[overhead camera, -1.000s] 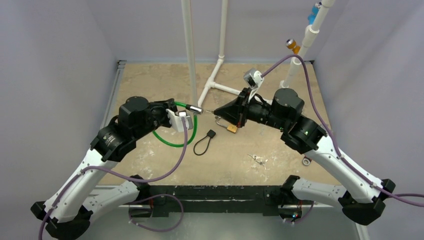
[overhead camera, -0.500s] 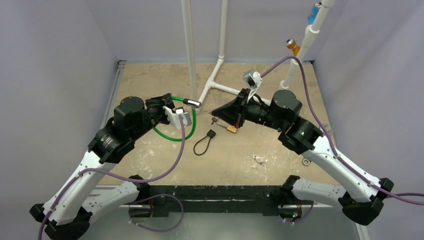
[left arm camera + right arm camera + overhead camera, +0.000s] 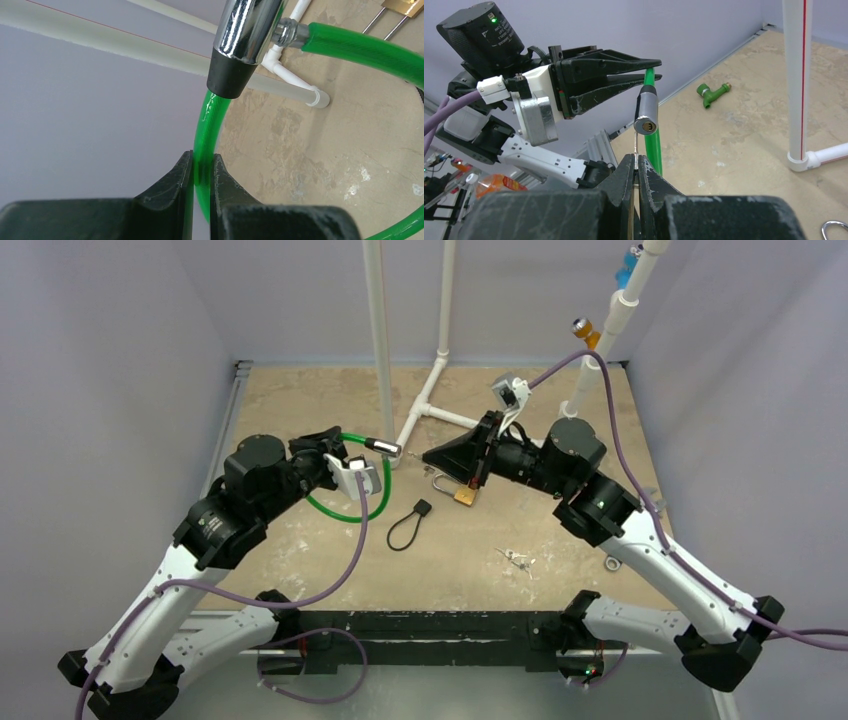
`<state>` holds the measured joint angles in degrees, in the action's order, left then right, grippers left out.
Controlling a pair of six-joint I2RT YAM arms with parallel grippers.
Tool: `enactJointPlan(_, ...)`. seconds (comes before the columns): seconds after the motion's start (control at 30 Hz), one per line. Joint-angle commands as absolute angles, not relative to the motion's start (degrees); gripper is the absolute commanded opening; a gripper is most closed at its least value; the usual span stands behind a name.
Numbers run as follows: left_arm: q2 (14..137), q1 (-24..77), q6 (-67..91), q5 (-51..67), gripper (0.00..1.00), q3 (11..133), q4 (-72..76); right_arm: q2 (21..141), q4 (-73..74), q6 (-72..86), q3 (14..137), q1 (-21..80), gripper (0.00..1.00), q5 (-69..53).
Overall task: Unlock with the key
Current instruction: Unlock the lock.
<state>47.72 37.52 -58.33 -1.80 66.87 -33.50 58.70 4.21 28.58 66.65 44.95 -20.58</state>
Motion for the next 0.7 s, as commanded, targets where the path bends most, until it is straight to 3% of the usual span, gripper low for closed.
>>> enactJointPlan(0.0,46.79,37.28,-59.55,-1.50,0.00,67.90,-28.74,59.25,-1.21,30.21,66.00,44.52,0.00,-22.54)
enactJointPlan(0.67,46.58,37.27,-60.20,-1.19,0.00,67.24,-28.56,60.64,-5.11,32.44,63.38,43.68,0.00,-24.28)
